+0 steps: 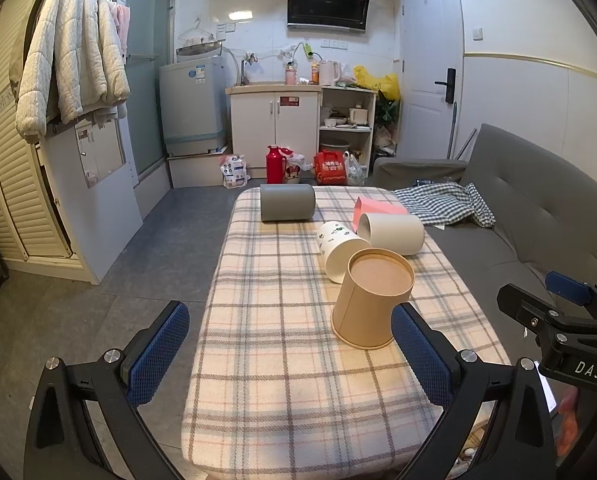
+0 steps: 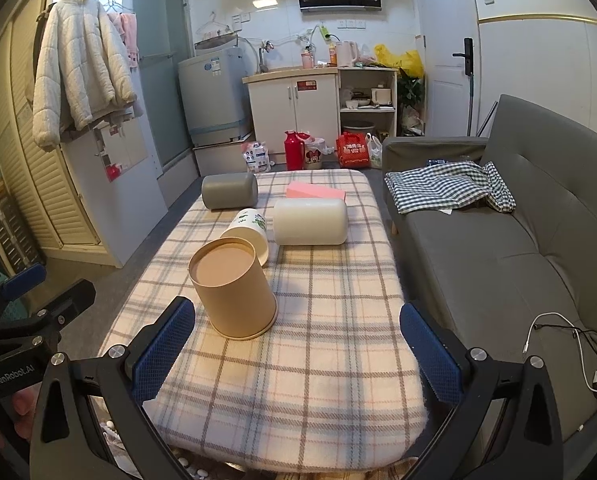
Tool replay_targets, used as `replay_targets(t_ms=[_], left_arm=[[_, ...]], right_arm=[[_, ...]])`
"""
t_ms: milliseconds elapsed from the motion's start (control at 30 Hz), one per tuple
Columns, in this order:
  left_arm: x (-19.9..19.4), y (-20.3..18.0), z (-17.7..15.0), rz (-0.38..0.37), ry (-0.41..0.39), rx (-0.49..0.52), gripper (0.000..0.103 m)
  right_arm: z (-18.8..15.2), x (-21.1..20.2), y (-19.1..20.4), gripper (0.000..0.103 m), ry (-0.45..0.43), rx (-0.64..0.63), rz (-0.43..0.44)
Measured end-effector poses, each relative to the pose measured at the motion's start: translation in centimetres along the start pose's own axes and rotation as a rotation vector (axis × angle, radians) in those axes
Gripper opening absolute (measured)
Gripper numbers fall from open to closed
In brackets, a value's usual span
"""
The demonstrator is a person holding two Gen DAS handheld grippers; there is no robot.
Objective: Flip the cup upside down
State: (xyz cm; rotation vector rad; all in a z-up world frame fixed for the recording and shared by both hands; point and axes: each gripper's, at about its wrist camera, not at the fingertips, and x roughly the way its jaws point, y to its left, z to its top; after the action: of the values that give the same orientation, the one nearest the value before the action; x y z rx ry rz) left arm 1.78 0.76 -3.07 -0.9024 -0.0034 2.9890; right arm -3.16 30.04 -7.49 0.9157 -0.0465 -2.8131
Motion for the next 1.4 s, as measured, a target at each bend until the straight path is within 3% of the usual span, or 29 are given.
replay_targets(t_ms=[1400], left_arm=[[-0.29,0.20,-0.09,0.003,0.006,0.002,0.103]], right_arm=[[-0.47,0.33,-0.01,0.103,0.018,0.007,-0.001]])
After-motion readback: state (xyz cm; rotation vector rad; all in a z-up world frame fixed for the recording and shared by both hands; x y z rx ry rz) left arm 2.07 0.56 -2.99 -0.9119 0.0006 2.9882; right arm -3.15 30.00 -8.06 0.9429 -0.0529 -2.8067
